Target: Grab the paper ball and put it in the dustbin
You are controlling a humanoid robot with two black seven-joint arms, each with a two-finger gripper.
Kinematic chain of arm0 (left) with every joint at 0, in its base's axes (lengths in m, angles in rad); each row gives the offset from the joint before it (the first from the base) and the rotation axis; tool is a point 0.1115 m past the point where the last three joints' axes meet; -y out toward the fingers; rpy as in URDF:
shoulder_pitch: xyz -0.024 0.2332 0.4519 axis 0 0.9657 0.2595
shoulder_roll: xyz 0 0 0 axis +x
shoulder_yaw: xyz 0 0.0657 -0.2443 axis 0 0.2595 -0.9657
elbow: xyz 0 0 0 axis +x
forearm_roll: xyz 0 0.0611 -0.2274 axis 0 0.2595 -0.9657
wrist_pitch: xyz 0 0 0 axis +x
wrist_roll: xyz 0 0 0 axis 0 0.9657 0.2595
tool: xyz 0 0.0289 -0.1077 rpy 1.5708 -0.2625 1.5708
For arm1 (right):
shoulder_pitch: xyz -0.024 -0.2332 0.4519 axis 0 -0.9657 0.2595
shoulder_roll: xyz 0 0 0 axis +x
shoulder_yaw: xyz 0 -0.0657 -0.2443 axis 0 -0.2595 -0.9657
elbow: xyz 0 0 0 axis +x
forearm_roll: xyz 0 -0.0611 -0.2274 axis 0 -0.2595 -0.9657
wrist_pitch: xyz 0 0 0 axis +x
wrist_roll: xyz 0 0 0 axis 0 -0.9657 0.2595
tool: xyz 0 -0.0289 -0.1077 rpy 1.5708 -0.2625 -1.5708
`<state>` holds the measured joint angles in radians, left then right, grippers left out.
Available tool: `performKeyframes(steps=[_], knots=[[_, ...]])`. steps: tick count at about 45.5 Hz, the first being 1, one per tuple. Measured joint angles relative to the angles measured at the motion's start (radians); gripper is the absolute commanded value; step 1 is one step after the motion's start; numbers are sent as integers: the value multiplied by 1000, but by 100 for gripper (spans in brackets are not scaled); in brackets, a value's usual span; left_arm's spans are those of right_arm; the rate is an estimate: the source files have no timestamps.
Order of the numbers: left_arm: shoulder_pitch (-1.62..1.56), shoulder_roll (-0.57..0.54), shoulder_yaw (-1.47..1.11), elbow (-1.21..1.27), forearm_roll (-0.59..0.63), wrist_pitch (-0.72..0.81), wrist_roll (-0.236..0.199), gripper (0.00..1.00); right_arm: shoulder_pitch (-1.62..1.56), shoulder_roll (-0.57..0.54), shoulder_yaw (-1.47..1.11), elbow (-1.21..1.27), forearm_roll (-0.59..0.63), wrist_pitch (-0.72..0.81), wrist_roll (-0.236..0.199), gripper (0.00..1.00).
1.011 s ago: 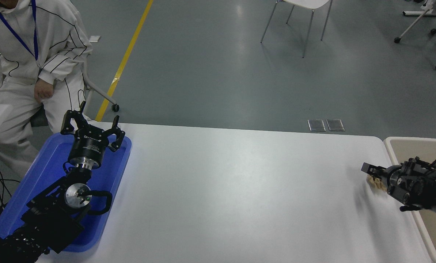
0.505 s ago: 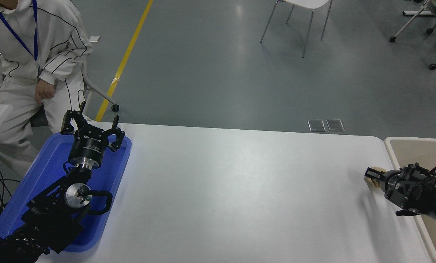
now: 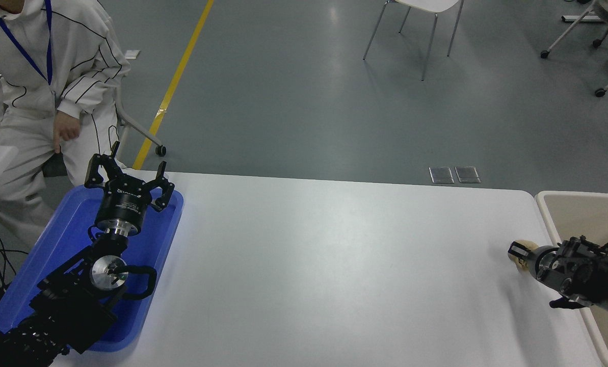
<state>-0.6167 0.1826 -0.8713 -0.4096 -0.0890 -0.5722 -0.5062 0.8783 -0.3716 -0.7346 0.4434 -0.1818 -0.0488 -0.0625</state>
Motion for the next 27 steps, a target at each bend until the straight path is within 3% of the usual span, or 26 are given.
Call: performKeyframes(steps=[27], knots=[[0,0,0,0,0,0,0,100,178,-176,-57,271,-7,8,4,0]])
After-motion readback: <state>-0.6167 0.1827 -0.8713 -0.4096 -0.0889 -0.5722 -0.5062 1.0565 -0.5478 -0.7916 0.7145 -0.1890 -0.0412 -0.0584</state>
